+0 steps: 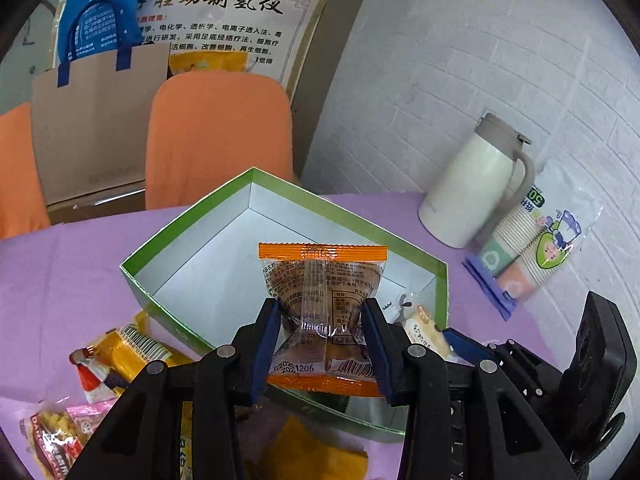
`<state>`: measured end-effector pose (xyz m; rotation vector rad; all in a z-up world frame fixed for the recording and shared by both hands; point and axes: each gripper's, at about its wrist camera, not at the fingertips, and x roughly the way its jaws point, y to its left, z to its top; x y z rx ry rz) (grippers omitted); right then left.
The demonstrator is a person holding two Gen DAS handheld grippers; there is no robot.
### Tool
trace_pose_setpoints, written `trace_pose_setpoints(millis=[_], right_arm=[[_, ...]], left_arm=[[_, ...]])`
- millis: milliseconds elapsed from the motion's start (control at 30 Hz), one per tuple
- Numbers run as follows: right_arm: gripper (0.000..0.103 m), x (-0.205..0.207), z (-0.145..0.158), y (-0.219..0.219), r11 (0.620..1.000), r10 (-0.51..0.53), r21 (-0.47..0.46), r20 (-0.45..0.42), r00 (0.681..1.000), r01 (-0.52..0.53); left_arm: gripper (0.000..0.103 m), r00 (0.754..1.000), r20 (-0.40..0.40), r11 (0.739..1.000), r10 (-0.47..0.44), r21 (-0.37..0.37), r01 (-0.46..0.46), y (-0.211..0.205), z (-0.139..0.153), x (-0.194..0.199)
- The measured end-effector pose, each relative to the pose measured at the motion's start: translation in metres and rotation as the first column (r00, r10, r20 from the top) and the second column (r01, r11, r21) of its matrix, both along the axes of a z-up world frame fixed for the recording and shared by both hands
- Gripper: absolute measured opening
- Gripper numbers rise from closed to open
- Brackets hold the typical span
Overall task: Organize snacks
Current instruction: 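Carry the cracker pack into the box with the right tool while the left tool drops the cake pack there, then withdraw both tools from the box toward the snack pile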
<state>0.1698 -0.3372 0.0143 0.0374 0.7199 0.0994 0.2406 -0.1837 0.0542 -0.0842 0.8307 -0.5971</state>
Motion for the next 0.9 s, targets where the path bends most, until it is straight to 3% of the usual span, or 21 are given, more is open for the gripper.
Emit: trace_pose_setpoints(millis=[33, 67, 100, 167, 333, 467, 633, 767, 900], right_arm=[[0.063, 0.001, -0.001, 0.002, 1.0, 0.004, -0.022, 0.014, 1.0, -0.004], [0.068, 0.002, -0.002, 0.006, 0.998, 0.021, -0.054, 0.03, 0.999, -0.02], [0.082, 0.001, -0.003, 0.009, 0.996, 0.034, -0.087, 0.039, 0.999, -0.03], [0.094, -0.01, -0.001, 0.014, 0.988, 0.024, -0.155, 0.089, 0.996, -0.01], [0.098, -0.038, 0.008, 0.009, 0.984, 0.016, -0.177, 0.149, 0.989, 0.01], [0.098, -0.061, 0.025, -0.001, 0.998, 0.009, -0.068, 0.173, 0.985, 0.003], [0.101, -0.092, 0.044, 0.004, 0.999, 0.02, 0.022, 0.198, 0.98, -0.025], [0.102, -0.114, 0.039, 0.014, 0.997, 0.062, 0.043, 0.161, 0.985, -0.07], [0.102, -0.128, 0.014, 0.023, 0.99, 0.126, 0.059, 0.066, 0.99, -0.13]], left_arm=[[0.044, 1.0, 0.001, 1.0, 0.006, 0.005, -0.006, 0.0, -0.004, 0.004], [0.057, 1.0, 0.004, 1.0, 0.022, 0.004, -0.022, 0.001, -0.008, 0.008], [0.085, 0.999, 0.0, 0.999, 0.05, 0.003, -0.05, 0.004, -0.011, 0.011], [0.099, 0.994, 0.006, 0.994, 0.108, -0.02, -0.108, 0.014, -0.013, 0.01], [0.099, 0.993, 0.015, 0.993, 0.115, -0.02, -0.115, 0.025, -0.007, 0.002], [0.099, 0.991, 0.072, 0.993, 0.115, -0.016, -0.114, 0.035, 0.01, -0.021], [0.099, 0.99, 0.085, 0.994, 0.111, -0.012, -0.11, 0.056, 0.031, -0.06], [0.099, 0.992, 0.083, 0.996, 0.09, -0.034, -0.087, 0.077, 0.034, -0.1], [0.099, 0.992, 0.081, 0.996, 0.092, -0.009, -0.092, 0.098, 0.019, -0.136]])
